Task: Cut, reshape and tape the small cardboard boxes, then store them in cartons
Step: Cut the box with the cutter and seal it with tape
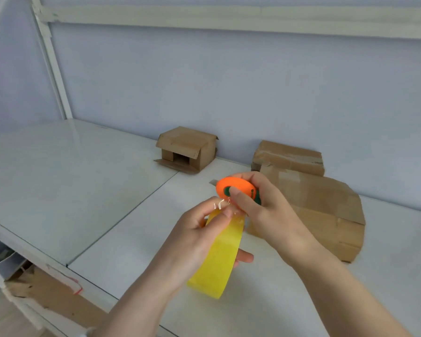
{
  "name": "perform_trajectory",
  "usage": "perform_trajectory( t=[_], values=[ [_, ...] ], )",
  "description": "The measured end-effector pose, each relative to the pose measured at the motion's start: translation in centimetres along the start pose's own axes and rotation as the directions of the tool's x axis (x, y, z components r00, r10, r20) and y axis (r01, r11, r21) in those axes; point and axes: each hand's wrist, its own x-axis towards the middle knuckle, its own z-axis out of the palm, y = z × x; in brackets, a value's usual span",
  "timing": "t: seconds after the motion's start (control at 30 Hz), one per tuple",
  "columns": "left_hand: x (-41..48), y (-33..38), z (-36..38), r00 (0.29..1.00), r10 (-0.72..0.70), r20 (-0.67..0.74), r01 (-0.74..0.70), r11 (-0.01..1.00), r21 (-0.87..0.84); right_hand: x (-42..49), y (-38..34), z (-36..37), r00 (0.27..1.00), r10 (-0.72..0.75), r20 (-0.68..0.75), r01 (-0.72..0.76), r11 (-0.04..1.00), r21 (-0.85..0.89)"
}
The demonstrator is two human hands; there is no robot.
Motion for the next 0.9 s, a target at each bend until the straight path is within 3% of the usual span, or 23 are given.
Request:
perform_trajectory(
  t=[0.17,0.37,0.57,0.67,0.77,0.9],
  values=[
    [1.3,0.7,-5.3,1.000,-0.014,0.006,0.014,1.000,0.027,2.6,-0.4,4.2,0.995,-0.083,0.048,0.088,0.992,-0.092],
    [3.3,0.4,-8.2,0.997,-0.081,0.004,0.081,0.997,-0.014,4.6,0.1,7.3,0.969,-0.211,-0.131,0.178,0.957,-0.230],
    [4.7,0.7,-9.7,0.975,-0.196,0.101,0.201,0.979,-0.035,5.2,-0.1,8.2,0.941,-0.283,-0.184,0.193,0.899,-0.392],
    [5.0,0.8,-10.3,0.954,-0.265,0.139,0.275,0.959,-0.060,5.3,-0.7,8.2,0.956,-0.206,-0.208,0.142,0.948,-0.283],
    [5.1,0.7,-10.3,0.966,-0.229,0.120,0.239,0.968,-0.072,6.2,0.1,7.9,0.970,-0.095,-0.222,0.046,0.975,-0.217],
    [4.6,0.1,-10.9,0.976,-0.199,0.087,0.189,0.975,0.115,7.4,2.4,7.5,0.957,-0.039,-0.288,-0.044,0.960,-0.275]
  ],
)
